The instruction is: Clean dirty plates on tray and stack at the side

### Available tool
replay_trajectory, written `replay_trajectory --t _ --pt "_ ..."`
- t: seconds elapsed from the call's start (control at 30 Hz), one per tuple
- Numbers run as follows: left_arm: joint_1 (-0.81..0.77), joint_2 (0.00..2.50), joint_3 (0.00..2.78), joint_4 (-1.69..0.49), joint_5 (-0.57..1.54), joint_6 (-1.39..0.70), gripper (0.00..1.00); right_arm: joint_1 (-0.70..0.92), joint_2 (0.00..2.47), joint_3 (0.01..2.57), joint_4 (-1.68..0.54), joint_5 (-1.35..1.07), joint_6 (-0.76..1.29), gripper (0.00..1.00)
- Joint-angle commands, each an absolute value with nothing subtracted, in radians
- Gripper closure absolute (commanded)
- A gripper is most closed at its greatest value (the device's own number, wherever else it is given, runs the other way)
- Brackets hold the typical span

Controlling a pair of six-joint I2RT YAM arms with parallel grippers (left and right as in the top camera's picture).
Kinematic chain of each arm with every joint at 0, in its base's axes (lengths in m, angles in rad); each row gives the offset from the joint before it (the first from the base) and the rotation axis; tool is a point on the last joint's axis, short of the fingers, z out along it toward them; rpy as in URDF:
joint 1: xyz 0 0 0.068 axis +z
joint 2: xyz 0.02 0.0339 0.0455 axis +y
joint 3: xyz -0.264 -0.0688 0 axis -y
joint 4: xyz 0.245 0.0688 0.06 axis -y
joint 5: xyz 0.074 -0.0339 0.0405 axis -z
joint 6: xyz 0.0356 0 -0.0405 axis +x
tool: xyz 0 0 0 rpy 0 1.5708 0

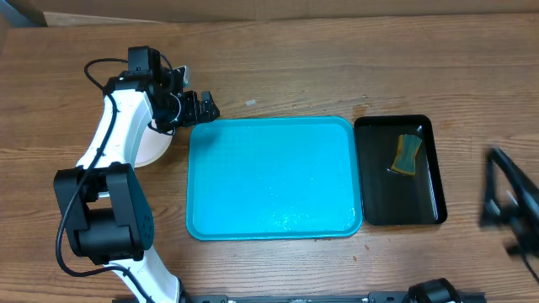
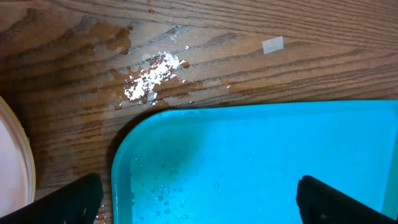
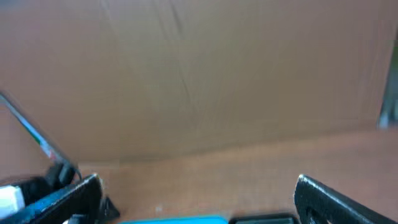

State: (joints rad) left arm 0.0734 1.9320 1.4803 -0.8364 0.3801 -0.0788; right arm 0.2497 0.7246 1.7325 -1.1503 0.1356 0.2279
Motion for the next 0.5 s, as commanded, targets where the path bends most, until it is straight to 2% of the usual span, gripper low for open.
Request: replay_trajectory --t 0.0,0.2,0.47 --pt "0.072 1.930 1.479 -0.833 0.373 -0.093 0.00 0.230 0.630 1.629 -1.051 0.156 0.093 0.00" --pt "0.072 1.930 1.479 -0.833 0.373 -0.093 0.00 0.165 0.454 1.279 -0.640 0.148 0.036 0.00" --pt "0.072 1.930 1.479 -0.833 0.373 -0.093 0.00 0.127 0.249 0.710 -0.021 0.004 0.036 0.00"
